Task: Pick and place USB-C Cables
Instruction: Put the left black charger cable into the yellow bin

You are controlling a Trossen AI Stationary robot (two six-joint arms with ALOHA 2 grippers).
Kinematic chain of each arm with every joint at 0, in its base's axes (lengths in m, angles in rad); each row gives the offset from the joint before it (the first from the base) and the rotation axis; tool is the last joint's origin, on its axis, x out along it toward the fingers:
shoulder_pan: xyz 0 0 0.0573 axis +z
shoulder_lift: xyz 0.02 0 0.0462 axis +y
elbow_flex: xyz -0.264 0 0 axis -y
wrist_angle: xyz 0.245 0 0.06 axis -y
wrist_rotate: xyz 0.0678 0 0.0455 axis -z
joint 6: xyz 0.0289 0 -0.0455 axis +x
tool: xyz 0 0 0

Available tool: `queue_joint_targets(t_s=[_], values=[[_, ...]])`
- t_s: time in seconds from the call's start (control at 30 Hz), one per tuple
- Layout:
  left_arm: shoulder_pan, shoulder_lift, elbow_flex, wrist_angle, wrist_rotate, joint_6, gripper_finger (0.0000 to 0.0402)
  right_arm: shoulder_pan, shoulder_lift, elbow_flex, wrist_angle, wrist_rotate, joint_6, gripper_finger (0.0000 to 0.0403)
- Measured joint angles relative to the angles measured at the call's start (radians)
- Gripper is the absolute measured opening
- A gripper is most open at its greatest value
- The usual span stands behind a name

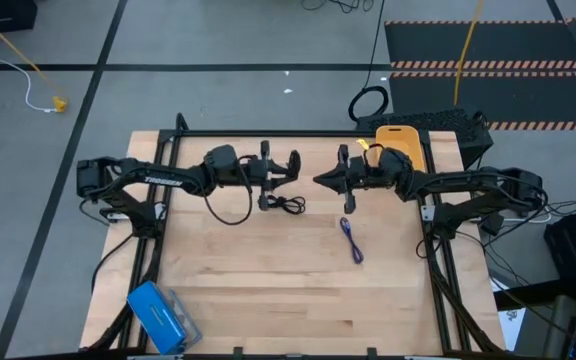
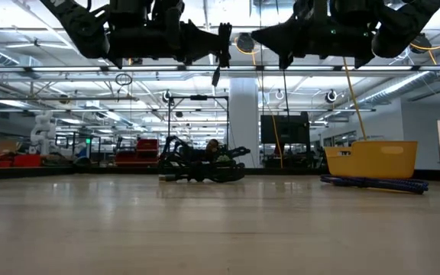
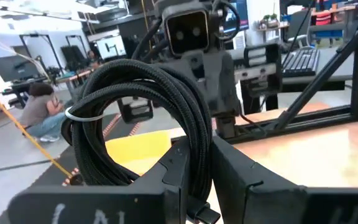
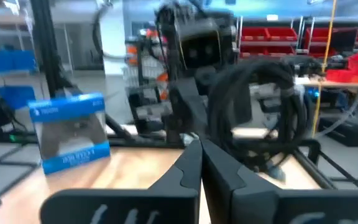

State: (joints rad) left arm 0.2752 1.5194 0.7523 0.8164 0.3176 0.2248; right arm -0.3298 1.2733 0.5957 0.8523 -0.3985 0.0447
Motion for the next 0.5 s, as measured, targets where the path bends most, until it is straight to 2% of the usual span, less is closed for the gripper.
queue_joint_targets(t_s=[0.2,0.5], values=[[-0.021,0.000,0.000,0.016,0.000,0.055,0.0058,0.000,0.000,0.001,0.056,0.002,0.074,0.0008],[-0.049,0.000,0.024,0.029,-0.005,0.089,0.0058,0.004,0.001,0.001,0.056,0.002,0.127,0.0079]])
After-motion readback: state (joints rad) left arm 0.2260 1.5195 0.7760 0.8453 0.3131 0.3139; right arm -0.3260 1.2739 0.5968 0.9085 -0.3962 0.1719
